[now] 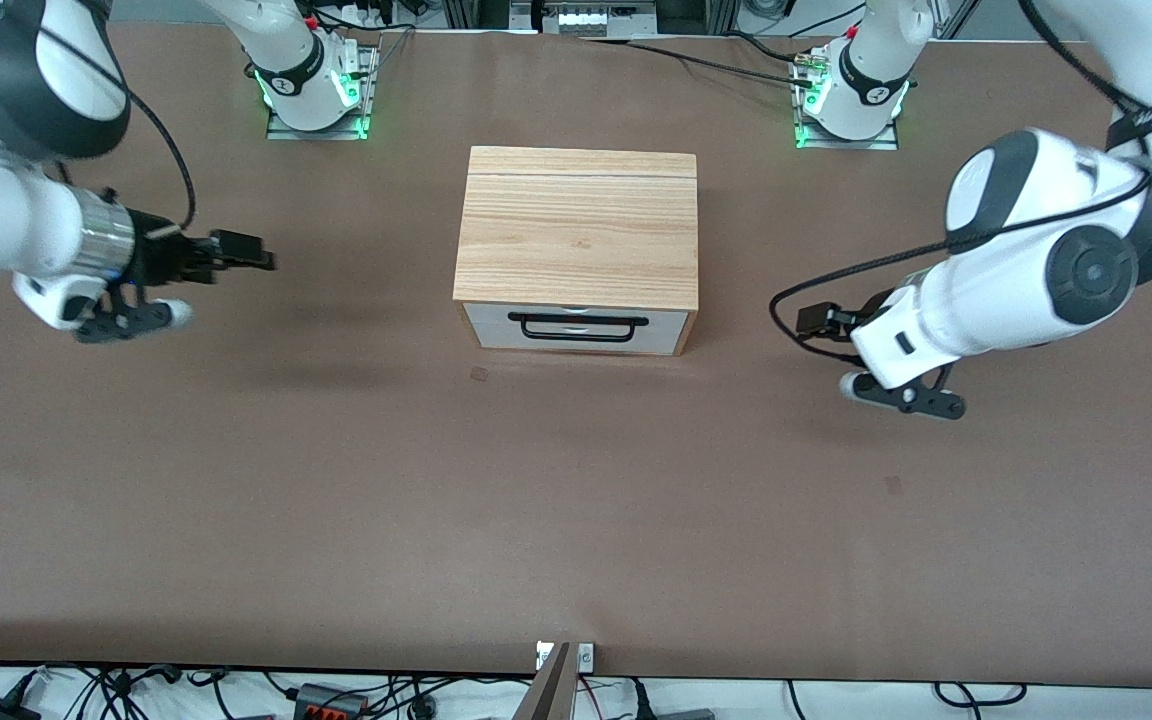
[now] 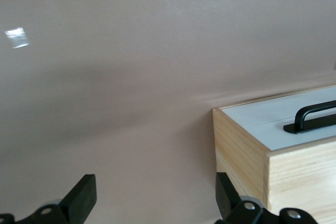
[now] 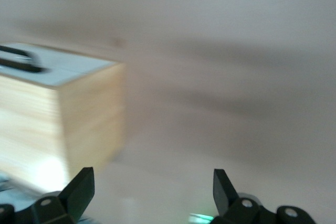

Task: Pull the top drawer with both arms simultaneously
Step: 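Move both grippers to the black drawer handle ends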

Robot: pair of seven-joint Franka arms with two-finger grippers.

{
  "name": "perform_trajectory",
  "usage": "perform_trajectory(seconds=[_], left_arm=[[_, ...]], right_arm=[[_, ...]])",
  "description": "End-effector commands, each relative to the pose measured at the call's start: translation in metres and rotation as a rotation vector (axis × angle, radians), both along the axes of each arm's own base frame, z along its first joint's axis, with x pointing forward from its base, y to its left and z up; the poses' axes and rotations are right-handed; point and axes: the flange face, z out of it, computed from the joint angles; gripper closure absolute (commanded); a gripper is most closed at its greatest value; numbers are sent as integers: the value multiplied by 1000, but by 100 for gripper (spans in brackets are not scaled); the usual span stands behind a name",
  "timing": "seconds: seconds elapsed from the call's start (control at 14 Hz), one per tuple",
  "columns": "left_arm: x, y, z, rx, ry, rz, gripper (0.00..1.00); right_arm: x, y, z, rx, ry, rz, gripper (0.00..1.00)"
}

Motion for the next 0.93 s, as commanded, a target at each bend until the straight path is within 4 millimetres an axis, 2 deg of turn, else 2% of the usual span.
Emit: perform_trajectory(seconds=[0.0, 0.14, 0.29, 0.36, 0.5, 0.57, 0.71, 0.86], left_arm=[[8, -14, -15, -101, 44, -3, 0], [17, -28, -28, -273, 74, 82, 0], [25, -40, -57, -437, 134, 185, 0], [29, -43, -72, -483, 158, 222, 0], [28, -63, -92, -601, 168, 226, 0], [23, -70, -108, -636, 143, 188, 0], [11, -82, -132, -737, 150, 189, 0], [0, -86, -152, -850, 138, 154, 0]], right_arm=[[21, 26, -29, 176, 44, -70, 0], [26, 71, -45, 272, 16, -69, 0], [27, 111, -67, 334, -11, -37, 0], [29, 125, -85, 380, -13, -29, 0], [31, 155, -124, 542, -39, -29, 0], [31, 163, -145, 608, -68, -48, 0], [27, 180, -172, 686, -106, -73, 0], [16, 193, -188, 742, -126, -108, 0]])
